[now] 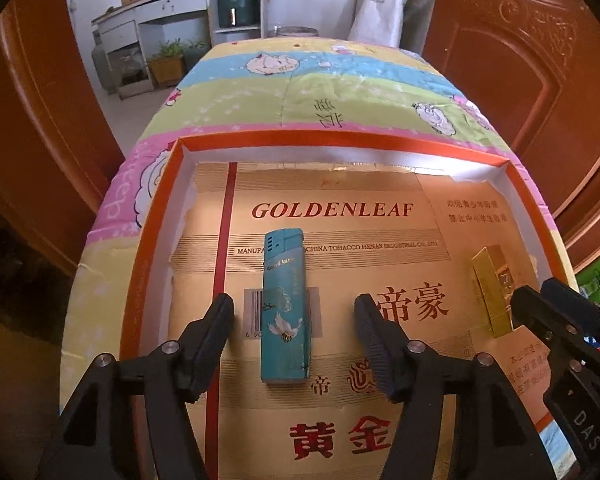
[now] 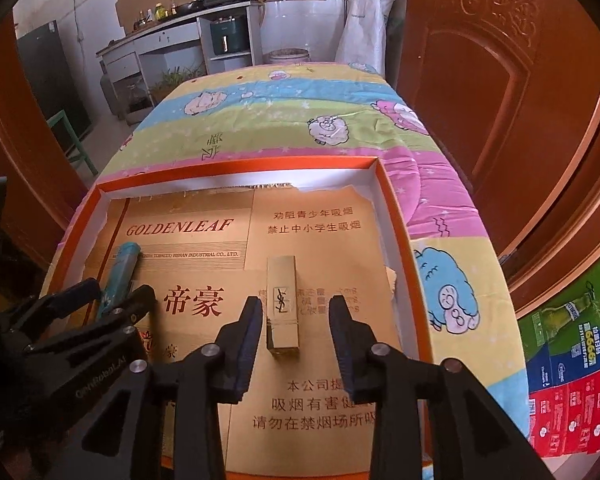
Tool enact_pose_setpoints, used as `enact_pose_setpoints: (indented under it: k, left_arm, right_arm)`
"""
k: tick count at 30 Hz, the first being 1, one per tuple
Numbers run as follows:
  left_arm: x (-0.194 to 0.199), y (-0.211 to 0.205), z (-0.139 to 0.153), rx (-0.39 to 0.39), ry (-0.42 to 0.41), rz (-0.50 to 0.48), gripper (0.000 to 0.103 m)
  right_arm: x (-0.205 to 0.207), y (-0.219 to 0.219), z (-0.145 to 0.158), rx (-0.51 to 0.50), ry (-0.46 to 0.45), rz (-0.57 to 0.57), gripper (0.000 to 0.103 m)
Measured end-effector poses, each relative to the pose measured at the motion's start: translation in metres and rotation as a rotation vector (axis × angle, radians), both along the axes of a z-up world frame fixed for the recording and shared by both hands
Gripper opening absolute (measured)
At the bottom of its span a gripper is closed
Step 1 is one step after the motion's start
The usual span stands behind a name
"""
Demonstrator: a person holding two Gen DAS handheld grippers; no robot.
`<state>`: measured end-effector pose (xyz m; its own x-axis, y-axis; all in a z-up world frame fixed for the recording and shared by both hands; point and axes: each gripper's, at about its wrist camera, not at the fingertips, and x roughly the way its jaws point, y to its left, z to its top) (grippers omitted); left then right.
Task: Organize rigid objects
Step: 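Lower and release the lipstick with the right tool while the left tool releases the lighter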
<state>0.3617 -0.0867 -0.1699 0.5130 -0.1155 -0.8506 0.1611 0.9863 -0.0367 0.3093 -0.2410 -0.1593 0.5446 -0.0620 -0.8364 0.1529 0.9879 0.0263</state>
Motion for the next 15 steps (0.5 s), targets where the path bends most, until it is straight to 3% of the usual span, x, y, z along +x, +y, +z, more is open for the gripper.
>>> enact_pose_setpoints:
  k: [8, 15]
  left_arm:
    - [-0.016, 0.002, 0.027, 0.007, -0.059, 0.003, 0.065]
    - [-0.044, 0.005, 0.050, -0.044, -0.083, -0.010, 0.065]
  right_arm:
    - [-0.018, -0.004, 0.012, 0.011, -0.015, -0.019, 0.034]
    - [-0.040, 0.000, 0.028, 0.022, -0.034, -0.009, 0.034]
